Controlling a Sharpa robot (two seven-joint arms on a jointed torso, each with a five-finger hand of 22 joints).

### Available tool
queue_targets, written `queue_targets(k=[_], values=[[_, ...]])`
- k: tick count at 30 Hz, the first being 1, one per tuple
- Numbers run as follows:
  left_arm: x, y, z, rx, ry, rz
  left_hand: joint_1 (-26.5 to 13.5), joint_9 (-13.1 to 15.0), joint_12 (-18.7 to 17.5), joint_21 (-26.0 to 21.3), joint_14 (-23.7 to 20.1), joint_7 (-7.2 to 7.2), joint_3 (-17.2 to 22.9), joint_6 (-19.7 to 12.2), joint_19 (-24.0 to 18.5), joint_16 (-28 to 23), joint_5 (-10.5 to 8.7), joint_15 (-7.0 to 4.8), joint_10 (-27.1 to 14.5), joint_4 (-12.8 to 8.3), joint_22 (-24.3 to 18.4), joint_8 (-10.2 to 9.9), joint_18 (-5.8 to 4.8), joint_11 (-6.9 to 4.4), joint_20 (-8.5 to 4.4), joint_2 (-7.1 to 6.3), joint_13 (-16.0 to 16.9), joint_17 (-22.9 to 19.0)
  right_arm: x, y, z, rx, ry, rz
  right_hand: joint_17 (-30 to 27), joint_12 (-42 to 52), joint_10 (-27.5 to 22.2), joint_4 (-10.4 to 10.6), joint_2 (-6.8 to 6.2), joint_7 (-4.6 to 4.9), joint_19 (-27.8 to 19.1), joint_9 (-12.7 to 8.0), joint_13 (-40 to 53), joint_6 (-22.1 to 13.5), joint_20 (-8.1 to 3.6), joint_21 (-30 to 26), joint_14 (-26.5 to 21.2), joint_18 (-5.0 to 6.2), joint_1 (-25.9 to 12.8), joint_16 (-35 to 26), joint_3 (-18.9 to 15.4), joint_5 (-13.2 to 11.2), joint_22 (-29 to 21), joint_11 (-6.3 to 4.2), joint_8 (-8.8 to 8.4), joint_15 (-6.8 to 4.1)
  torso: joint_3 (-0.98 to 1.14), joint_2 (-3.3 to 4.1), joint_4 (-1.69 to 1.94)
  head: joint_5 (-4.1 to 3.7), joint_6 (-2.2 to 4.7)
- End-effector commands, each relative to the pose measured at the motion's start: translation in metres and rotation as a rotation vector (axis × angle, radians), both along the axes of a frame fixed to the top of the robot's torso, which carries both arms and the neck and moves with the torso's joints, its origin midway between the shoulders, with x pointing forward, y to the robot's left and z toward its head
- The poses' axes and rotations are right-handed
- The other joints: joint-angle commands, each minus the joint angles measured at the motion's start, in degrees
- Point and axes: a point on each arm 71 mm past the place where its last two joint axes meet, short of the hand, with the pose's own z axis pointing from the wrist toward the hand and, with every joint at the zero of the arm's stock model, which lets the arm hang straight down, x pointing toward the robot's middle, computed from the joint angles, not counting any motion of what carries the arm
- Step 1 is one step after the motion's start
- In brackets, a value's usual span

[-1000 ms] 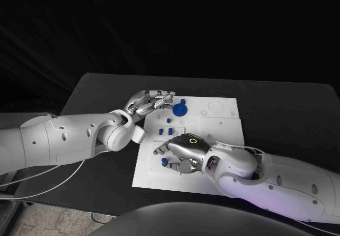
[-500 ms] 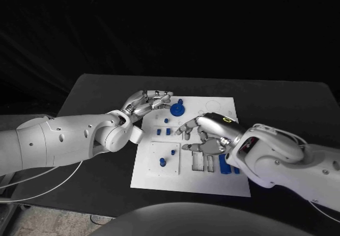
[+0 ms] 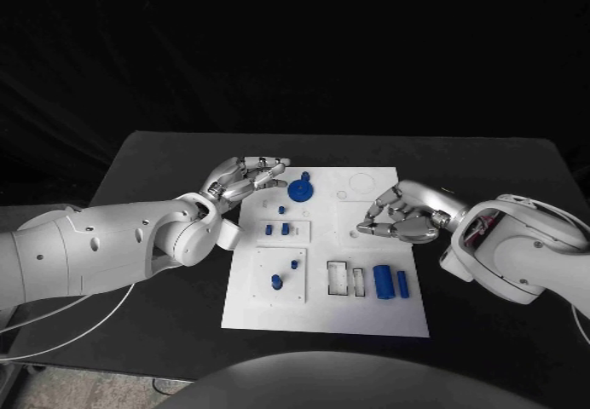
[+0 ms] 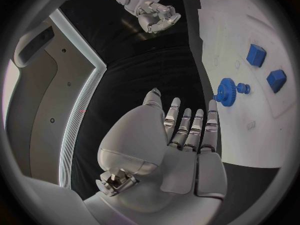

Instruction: Assemble the parts on the task board

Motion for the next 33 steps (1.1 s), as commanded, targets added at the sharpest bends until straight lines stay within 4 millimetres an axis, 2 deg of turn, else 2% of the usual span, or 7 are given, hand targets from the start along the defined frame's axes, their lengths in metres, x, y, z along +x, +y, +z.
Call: queue_targets(k=[1,5,7,10,12,17,33], values=[[0.0,0.0,0.002,-0.012,-0.017,0.001,0.2,-0.1,0.2,-0.3,-0.1,0.34,-0.4,-0.2,-0.5,0.1,0.35,0.42,0.0,0.0,-0.1,0.3,-0.73,0.27,-0.04,0.51,0.0,0.0,-0.003,-0.008,-0.017,-0.169,0.116,-0.035,12.1,0.6,5.9,1.0,0.1,-0.76,1.7,2.4,15.0,1.5,-0.72,5.6,5.1,-1.51,-2.1,2.5,-0.9,-0.1,10.3,-1.16,1.99,-0.85,0.06,0.05,-0.04,0.15,0.0],[0.0,0.0,0.001,-0.013,-0.011,-0.004,0.3,-0.1,0.1,-0.3,0.2,0.28,-0.5,-0.2,-0.5,0.5,0.4,0.94,-0.1,0.0,-0.2,0.3,-0.72,0.17,-0.05,0.65,-0.1,0.1,-0.005,-0.01,-0.02,-0.247,0.074,-0.049,15.1,0.6,5.9,1.1,-0.29,-2.09,4.2,7.9,15.0,2.4,-1.87,16.6,6.0,-3.38,-5.0,5.9,-2.3,-2.4,12.6,-2.47,5.92,-1.94,0.11,0.07,-0.05,0.1,0.0],[-0.001,0.001,0.0,-0.014,-0.008,-0.006,0.3,-0.1,0.1,-0.3,0.3,0.26,-0.5,-0.3,-0.4,0.7,0.41,1.16,-0.2,0.0,-0.2,0.3,-0.69,0.14,-0.05,0.72,-0.1,0.1,-0.006,-0.01,-0.021,-0.282,0.042,-0.052,15.1,0.6,5.9,0.7,-0.59,-2.73,4.7,13.4,15.0,0.6,-2.48,19.2,6.0,-3.79,-7.6,5.9,-3.2,-3.4,13.1,-3.01,8.81,-2.73,0.07,0.03,-0.02,0.01,0.0],[-0.001,0.002,-0.001,-0.014,-0.004,-0.007,0.4,-0.1,0.1,-0.3,0.5,0.19,-0.6,-0.4,-0.4,0.9,0.44,1.44,-0.2,0.0,-0.2,0.3,-0.65,0.1,-0.06,0.8,-0.1,0.2,-0.008,-0.007,-0.02,-0.344,-0.019,-0.051,15.1,0.6,5.9,1.1,-1.59,-3.28,5.3,19.1,15.0,0.0,-2.75,22.2,6.0,-4.33,-10.7,5.9,-2.8,-6.3,13.8,-3.23,11.73,-2.93,0.05,0.03,0.0,0.01,0.0],[-0.001,0.002,-0.001,-0.014,-0.001,-0.008,0.4,-0.1,0.1,-0.2,0.6,0.17,-0.6,-0.4,-0.4,1.1,0.45,1.55,-0.3,0.0,-0.2,0.3,-0.63,0.08,-0.06,0.83,-0.1,0.2,-0.009,-0.006,-0.02,-0.37,-0.045,-0.05,15.1,0.6,5.9,1.4,-2.71,-3.23,5.3,21.1,15.0,-0.6,-2.85,22.6,6.0,-4.4,-11.6,5.9,-2.3,-7.2,13.9,-3.35,12.27,-2.93,0.05,0.04,0.06,0.07,0.0],[-0.002,0.004,-0.002,-0.014,0.003,-0.008,0.4,-0.2,0.1,-0.2,0.7,0.15,-0.6,-0.4,-0.3,1.2,0.46,1.67,-0.3,0.0,-0.3,0.3,-0.61,0.07,-0.07,0.87,-0.1,0.2,-0.013,-0.004,-0.02,-0.409,-0.098,-0.051,15.1,0.6,5.9,1.6,-3.8,-3.2,5.2,22.7,15.0,-0.9,-2.9,22.7,6.0,-4.4,-12.8,5.9,-1.3,-7.8,13.9,-3.37,12.14,-2.95,0.04,0.02,-0.02,0.36,0.0],[-0.003,0.009,-0.003,-0.012,0.012,-0.007,0.5,-0.2,0.0,-0.1,1.1,0.07,-0.7,-0.5,-0.2,1.7,0.5,2.32,-0.4,0.0,-0.3,0.3,-0.52,0.02,-0.07,1.07,-0.1,0.3,-0.028,0.0,-0.018,-0.464,-0.138,-0.055,15.1,0.6,5.9,1.8,-6.03,-3.71,5.0,23.8,15.0,2.1,-3.14,22.5,6.0,-4.28,-16.6,5.9,0.2,-8.3,13.8,-3.74,10.99,-3.33,0.0,-0.02,-0.01,0.43,0.0]])
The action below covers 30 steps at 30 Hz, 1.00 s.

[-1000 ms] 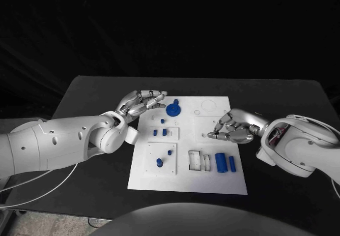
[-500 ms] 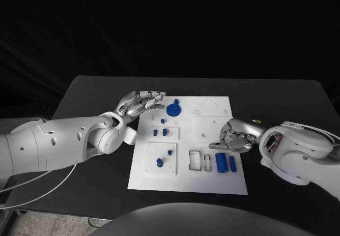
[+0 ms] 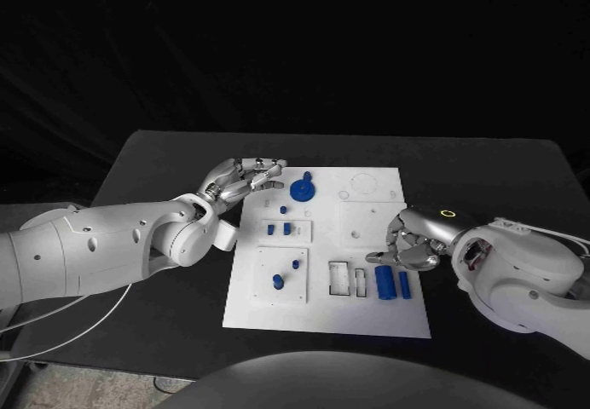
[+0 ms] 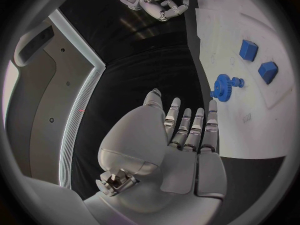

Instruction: Assemble the parts on the task board

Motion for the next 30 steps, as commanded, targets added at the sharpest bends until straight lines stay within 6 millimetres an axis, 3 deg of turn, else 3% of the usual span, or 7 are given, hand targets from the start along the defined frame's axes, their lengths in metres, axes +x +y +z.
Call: queue_targets(k=[1,10,20,30], values=[[-0.001,-0.001,0.0,-0.016,0.002,-0.019,0.0,-0.1,0.0,-0.1,0.1,-0.13,-0.4,-0.3,-0.2,0.4,0.26,0.49,-0.4,0.0,-0.1,0.3,-0.14,0.03,-0.06,0.61,-0.1,0.1,-0.004,-0.001,-0.002,-0.054,-0.016,-0.013,15.1,0.2,5.9,0.0,0.06,0.05,4.5,0.1,15.0,0.4,-0.44,-0.1,6.0,-0.68,-0.7,0.2,0.5,-0.3,13.7,-0.46,-0.38,-0.51,-0.01,-0.07,-0.05,0.05,0.0],[-0.002,0.001,-0.001,-0.016,0.007,-0.019,0.0,-0.1,0.0,-0.1,0.1,-0.13,-0.4,-0.3,-0.2,0.5,0.28,0.62,-0.5,0.0,-0.1,0.3,-0.13,0.02,-0.06,0.66,-0.1,0.1,-0.015,0.001,-0.012,-0.048,0.025,-0.016,15.1,0.2,5.9,0.0,0.6,0.27,4.5,-0.8,15.0,0.6,-0.53,0.1,6.0,-0.71,-2.2,0.2,1.3,-0.6,13.8,-0.29,-2.73,-0.57,-0.04,-0.11,0.01,0.06,0.0],[-0.002,0.002,-0.002,-0.016,0.011,-0.019,0.1,-0.1,0.0,-0.1,0.2,-0.13,-0.4,-0.4,-0.2,0.5,0.3,0.74,-0.5,0.0,-0.1,0.3,-0.12,0.03,-0.06,0.71,-0.1,0.1,-0.017,0.002,-0.019,-0.058,0.061,-0.021,15.1,0.2,5.9,-0.1,0.79,0.35,4.5,-1.3,15.0,1.0,-0.53,0.1,6.0,-0.69,-2.1,0.2,1.6,-0.6,13.7,-0.22,-3.67,-0.55,-0.06,-0.09,0.08,-0.23,0.0],[-0.002,0.003,-0.002,-0.016,0.014,-0.021,0.1,-0.1,0.0,-0.1,0.3,-0.12,-0.4,-0.4,-0.2,0.6,0.33,0.83,-0.5,0.0,-0.1,0.3,-0.11,0.06,-0.06,0.74,-0.1,0.1,-0.02,0.002,-0.032,-0.099,0.108,-0.028,15.1,0.2,5.9,-0.3,0.81,0.42,4.5,-2.2,15.0,1.9,-0.44,0.2,6.0,-0.69,-0.1,0.2,2.2,1.4,13.8,-0.17,-5.73,-0.45,-0.02,-0.05,0.07,-0.03,0.0]])
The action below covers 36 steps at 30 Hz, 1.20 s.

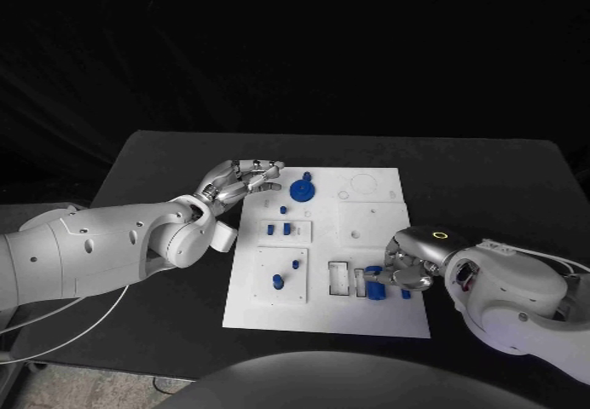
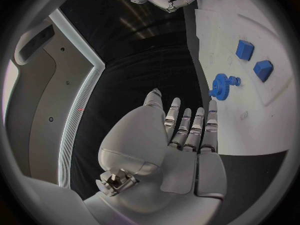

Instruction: Assemble the parts on the task board

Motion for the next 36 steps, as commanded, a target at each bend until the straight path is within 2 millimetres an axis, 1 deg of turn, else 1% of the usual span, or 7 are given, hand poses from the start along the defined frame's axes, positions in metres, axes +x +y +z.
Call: queue_targets(k=[1,4,8,16,17,29,36], values=[[-0.001,-0.002,0.0,-0.016,0.003,-0.019,-0.1,-0.1,0.0,-0.1,-0.2,-0.12,-0.4,-0.4,-0.2,0.3,0.33,0.42,-0.5,0.0,-0.1,0.3,-0.1,0.06,-0.06,0.52,-0.1,0.0,-0.002,-0.001,-0.005,-0.047,0.029,-0.004,15.1,0.2,5.9,-0.1,-0.23,-0.06,4.2,-0.1,15.1,0.6,-0.24,0.1,6.0,-0.69,1.0,0.2,0.5,0.5,13.7,-0.18,-0.55,-0.44,0.03,0.04,-0.04,0.1,0.0],[-0.001,-0.002,0.0,-0.016,0.004,-0.02,-0.1,-0.1,0.0,-0.1,-0.1,-0.1,-0.4,-0.4,-0.2,0.4,0.36,0.49,-0.5,-0.1,-0.1,0.3,-0.1,0.08,-0.05,0.56,-0.1,0.1,-0.002,0.0,-0.007,-0.05,0.036,0.0,15.1,0.2,5.9,-0.2,-2.97,-0.05,4.2,-0.2,15.1,0.7,-0.35,0.1,6.0,-0.67,0.5,0.2,-1.6,-5.0,13.7,-0.31,-1.0,-0.49,0.04,0.05,-0.08,0.05,0.0],[-0.001,-0.002,0.0,-0.017,0.007,-0.022,-0.1,-0.1,0.0,-0.1,-0.1,-0.08,-0.4,-0.4,-0.2,0.4,0.4,0.55,-0.5,-0.1,-0.1,0.3,-0.09,0.09,-0.05,0.59,-0.1,0.1,-0.003,0.003,-0.01,-0.05,0.042,0.007,14.6,0.2,5.9,0.0,-4.82,-0.14,4.1,-0.2,15.1,0.5,-0.56,-0.1,5.9,-0.62,1.2,-0.2,-3.4,-5.7,13.6,-0.38,-1.4,-0.65,0.04,0.03,-0.03,-0.09,0.0],[-0.001,-0.002,-0.001,-0.017,0.012,-0.025,0.1,-0.1,0.0,0.0,-0.1,-0.01,-0.4,-0.5,-0.2,0.6,0.82,0.8,-0.6,-0.1,-0.2,0.3,-0.1,0.15,-0.03,0.89,-0.1,0.0,-0.003,0.008,-0.011,-0.023,0.051,0.015,14.4,0.2,5.9,-0.1,-4.08,-0.13,4.0,-0.1,15.1,0.4,-0.65,-0.1,5.8,-0.63,2.2,-0.4,-3.5,-5.7,13.6,-0.39,-1.59,-0.69,0.03,0.01,0.06,-0.21,0.0],[-0.001,-0.002,-0.001,-0.017,0.013,-0.025,0.1,-0.1,0.0,0.0,-0.1,0.0,-0.4,-0.5,-0.2,0.6,0.9,0.83,-0.6,-0.1,-0.2,0.3,-0.1,0.15,-0.03,0.92,-0.1,0.0,-0.003,0.009,-0.012,-0.02,0.054,0.015,14.4,0.2,5.9,-0.6,-0.81,-0.01,4.0,0.0,15.1,0.3,-0.56,-0.1,5.8,-0.62,4.7,-0.4,-1.3,-5.4,13.6,-0.37,-1.77,-0.49,0.0,0.01,0.05,-0.23,0.0],[-0.002,-0.003,-0.002,-0.017,0.017,-0.029,0.4,-0.1,0.1,0.0,0.0,0.03,-0.3,-0.5,-0.1,0.9,1.48,1.02,-0.6,-0.1,-0.2,0.4,-0.13,0.17,-0.02,1.17,-0.1,0.0,-0.004,0.011,-0.014,0.067,0.114,0.0,14.1,0.2,5.9,-5.9,-0.42,0.01,4.0,1.2,15.1,-0.9,-0.23,-0.2,5.8,-0.57,14.5,-0.6,7.7,38.0,13.6,-0.29,-4.52,-0.39,0.01,0.0,0.06,0.2,0.0],[-0.002,-0.002,-0.002,-0.016,0.019,-0.028,0.4,-0.1,0.1,0.0,0.0,0.03,-0.3,-0.5,-0.1,1.0,1.61,1.04,-0.6,-0.1,-0.3,0.4,-0.13,0.18,-0.02,1.24,-0.1,0.0,-0.008,0.008,-0.012,0.19,0.193,-0.047,14.3,0.2,5.9,-6.3,-0.79,-0.01,4.2,2.0,15.1,-0.6,-0.22,0.2,5.8,-0.68,13.7,-0.5,10.2,42.4,13.7,-0.32,-4.56,-0.41,0.01,-0.04,0.06,0.33,0.0]])
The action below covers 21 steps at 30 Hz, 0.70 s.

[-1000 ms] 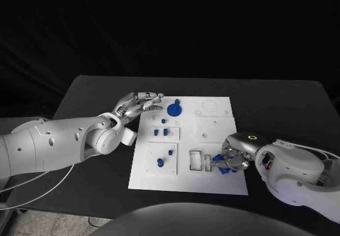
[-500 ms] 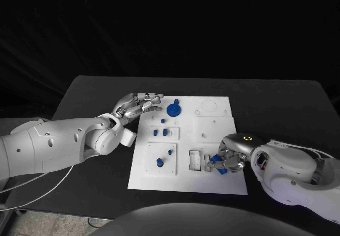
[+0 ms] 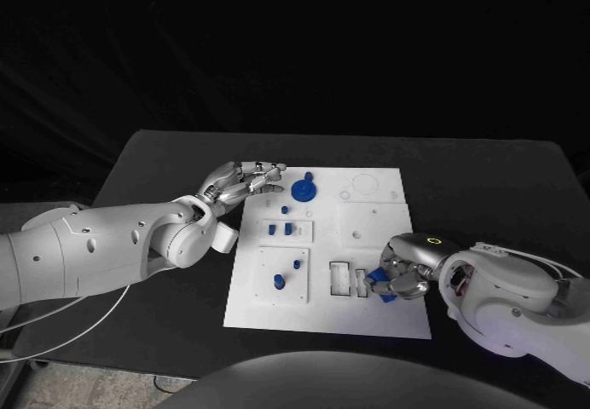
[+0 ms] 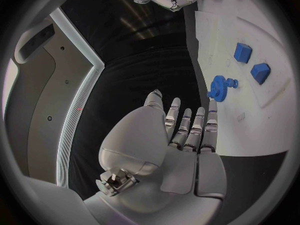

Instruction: Assemble the parts on the task board

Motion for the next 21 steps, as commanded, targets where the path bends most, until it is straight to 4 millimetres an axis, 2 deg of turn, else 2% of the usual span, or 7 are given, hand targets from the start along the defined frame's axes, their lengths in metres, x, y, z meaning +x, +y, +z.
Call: queue_targets(k=[1,5,9,13,16,21], values=[[-0.001,-0.002,0.0,-0.015,0.004,-0.019,0.2,-0.1,0.1,0.0,0.0,0.03,-0.3,-0.5,-0.1,0.1,0.28,0.3,-0.4,-0.1,-0.1,0.4,-0.14,-0.03,-0.02,0.56,0.0,0.1,-0.006,0.0,-0.002,0.127,0.102,-0.04,14.3,0.2,6.1,-7.2,2.37,-0.79,4.4,0.4,15.1,-0.2,0.0,0.2,5.7,-0.7,2.6,0.2,7.7,5.2,13.7,-0.48,0.16,-0.13,0.0,-0.03,0.02,0.02,0.0],[0.0,-0.003,0.0,-0.015,0.005,-0.02,0.2,-0.1,0.1,0.0,0.0,0.06,-0.3,-0.5,-0.1,0.2,0.38,0.32,-0.5,-0.1,-0.1,0.4,-0.15,-0.04,-0.02,0.64,0.0,0.1,-0.005,-0.002,0.004,0.201,0.137,-0.082,14.1,0.2,6.1,-7.0,2.41,-0.72,4.3,0.6,15.1,-0.2,0.07,0.1,5.7,-0.66,1.7,0.0,8.3,4.1,13.7,-0.44,-0.06,-0.03,0.0,-0.02,0.02,-0.11,0.0],[0.0,-0.004,-0.001,-0.014,0.006,-0.021,0.2,-0.1,0.1,0.0,0.0,0.06,-0.3,-0.5,-0.1,0.2,0.38,0.32,-0.5,-0.1,-0.1,0.4,-0.15,-0.04,-0.02,0.64,0.0,0.1,-0.002,-0.002,0.011,0.246,0.157,-0.115,13.8,0.2,6.1,-7.0,2.52,-0.74,4.2,1.1,15.1,-0.2,0.14,-0.2,5.6,-0.59,0.6,-0.2,8.7,0.2,13.6,-0.46,-0.15,0.01,-0.06,-0.07,-0.12,-0.18,0.0],[0.0,-0.005,-0.001,-0.014,0.008,-0.023,0.3,-0.1,0.2,0.1,0.0,0.09,-0.3,-0.5,-0.1,0.2,0.49,0.35,-0.4,-0.1,-0.1,0.4,-0.16,-0.05,-0.02,0.76,0.0,0.1,0.0,-0.001,0.011,0.27,0.219,-0.156,13.0,0.2,6.1,-6.8,2.9,-0.48,3.7,1.4,15.1,-0.8,0.23,-1.2,5.4,-0.33,-0.4,-0.9,9.0,-2.7,13.2,-0.3,-0.67,0.13,-0.1,-0.03,0.05,-0.4,0.0],[0.0,-0.006,-0.001,-0.013,0.009,-0.024,0.3,-0.1,0.2,0.1,0.0,0.09,-0.3,-0.5,-0.1,0.2,0.49,0.35,-0.4,-0.1,-0.1,0.4,-0.16,-0.05,-0.02,0.76,0.0,0.1,0.0,0.001,0.009,0.282,0.269,-0.186,12.4,0.2,6.1,-6.6,3.27,-0.27,3.4,1.5,15.1,-1.3,0.35,-2.0,5.3,-0.14,-1.1,-1.4,9.0,-4.5,13.0,-0.11,-1.03,0.27,-0.03,0.01,-0.02,-0.3,0.0],[0.001,-0.006,-0.001,-0.012,0.01,-0.024,0.3,-0.1,0.2,0.1,0.1,0.13,-0.3,-0.4,-0.1,0.3,0.55,0.37,-0.4,-0.1,-0.1,0.5,-0.17,-0.06,-0.02,0.83,0.0,0.1,0.003,0.007,0.006,0.287,0.302,-0.209,11.9,0.2,6.1,-6.3,3.77,-0.01,3.0,1.7,15.1,-1.8,0.54,-2.7,5.2,0.05,-1.9,-1.8,9.0,-6.9,12.7,0.13,-1.48,0.47,-0.08,-0.04,-0.05,-0.27,0.0]])
